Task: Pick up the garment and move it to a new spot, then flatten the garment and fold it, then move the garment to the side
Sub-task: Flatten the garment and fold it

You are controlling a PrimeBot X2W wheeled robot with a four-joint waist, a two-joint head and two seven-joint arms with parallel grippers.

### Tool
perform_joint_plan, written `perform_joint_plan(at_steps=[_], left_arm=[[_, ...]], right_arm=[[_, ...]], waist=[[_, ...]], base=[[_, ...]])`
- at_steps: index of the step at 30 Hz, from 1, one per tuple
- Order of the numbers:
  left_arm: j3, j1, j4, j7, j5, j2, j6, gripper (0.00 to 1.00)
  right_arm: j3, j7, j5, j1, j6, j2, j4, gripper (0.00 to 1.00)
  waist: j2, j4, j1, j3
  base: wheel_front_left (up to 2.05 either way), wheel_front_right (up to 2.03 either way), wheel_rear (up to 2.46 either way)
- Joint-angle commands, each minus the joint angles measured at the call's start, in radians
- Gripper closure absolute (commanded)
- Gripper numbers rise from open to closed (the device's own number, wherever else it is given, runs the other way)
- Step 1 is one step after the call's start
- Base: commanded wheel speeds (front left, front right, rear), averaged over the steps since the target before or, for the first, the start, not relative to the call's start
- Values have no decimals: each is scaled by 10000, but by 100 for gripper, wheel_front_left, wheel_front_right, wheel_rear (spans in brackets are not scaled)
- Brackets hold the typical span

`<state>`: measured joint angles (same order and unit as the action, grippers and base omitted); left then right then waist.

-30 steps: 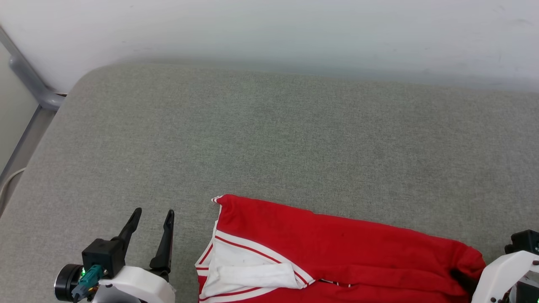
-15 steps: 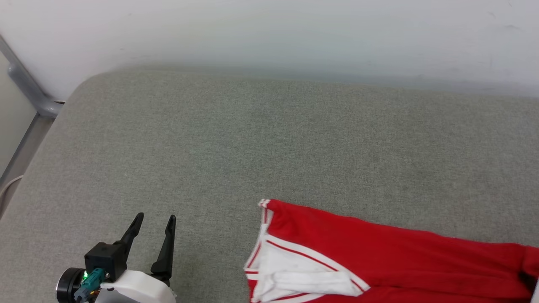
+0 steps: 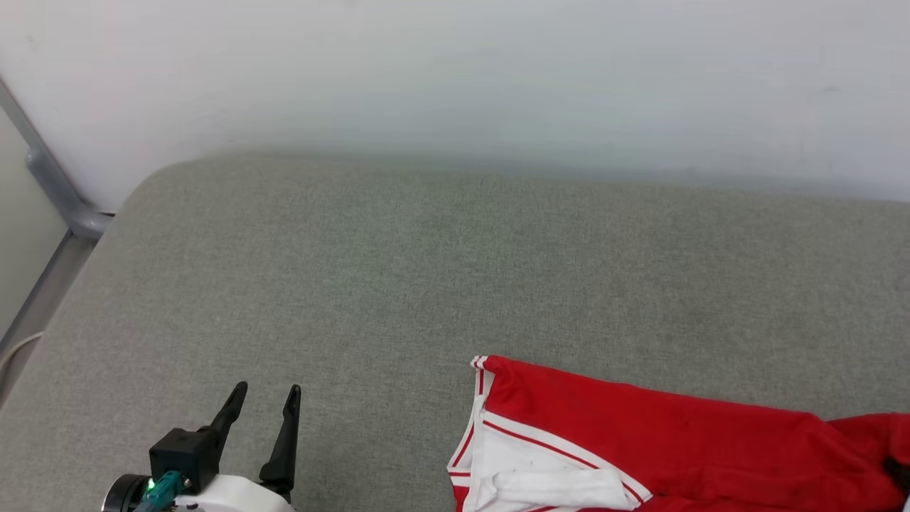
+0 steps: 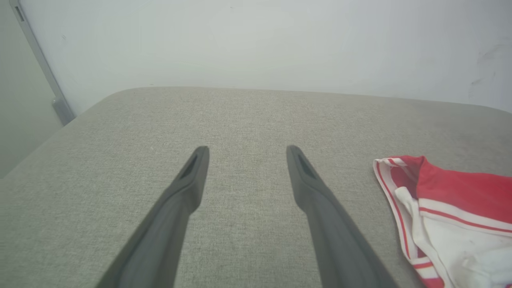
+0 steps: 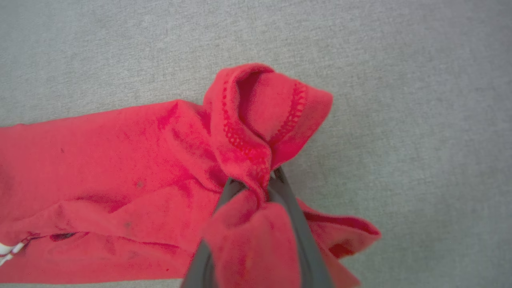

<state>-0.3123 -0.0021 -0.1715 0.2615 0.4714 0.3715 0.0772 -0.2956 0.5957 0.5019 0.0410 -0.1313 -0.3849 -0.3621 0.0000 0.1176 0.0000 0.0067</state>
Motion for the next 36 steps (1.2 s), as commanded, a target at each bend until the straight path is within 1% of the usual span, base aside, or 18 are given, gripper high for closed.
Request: perform_joint_plan(at_steps=[1,6,9,15,20,22,25,27,31,36], left_arm=[[33,153,-38,49,23,-39,-47,0],[-6,206,-60,49,9,-163,-120,0],[41,262,-53,49,-23,-201,-139,0],[172,302,-70,48,-91,-208,-187,0],[262,339,-83,48,-111,-175,-205,0],[311,339,-75,49,-101,-168,-212,0],[341,349,-67,49,-96,-164,-222,0],[362,342,-85,48,-106,-168,-218,0],[365,353,-114,50,-109,-187,-241,0],[318,315,-158,49,-124,-198,-259,0]], right_arm=[[127,244,215,-261,11,190,367,100],[382,1126,693,-791,9,566,1745,100],[583,1577,898,-1013,9,916,2586,100],[911,2497,1261,-1130,9,2079,3843,100],[1285,3036,1410,-1061,9,2988,4495,100],[1404,3158,1604,-948,9,3221,4552,100],[1491,3137,1831,-799,9,3317,4462,100],[1821,2965,2552,-745,9,3356,4151,100],[2686,2087,3649,-407,9,3353,3304,100],[3850,822,4215,85,9,3350,2109,100]], waist=[[0,-4,0,-228],[0,118,0,-438],[0,204,0,-481],[0,479,0,-502],[0,702,0,-490],[0,792,0,-479],[0,870,0,-480],[0,954,0,-486],[0,1100,0,-508],[0,1290,0,-515]], base=[[0,0,0],[0,0,0],[0,0,0],[0,0,0],[0,0,0],[0,0,0],[0,0,0],[0,0,0],[0,0,0],[0,0,0]])
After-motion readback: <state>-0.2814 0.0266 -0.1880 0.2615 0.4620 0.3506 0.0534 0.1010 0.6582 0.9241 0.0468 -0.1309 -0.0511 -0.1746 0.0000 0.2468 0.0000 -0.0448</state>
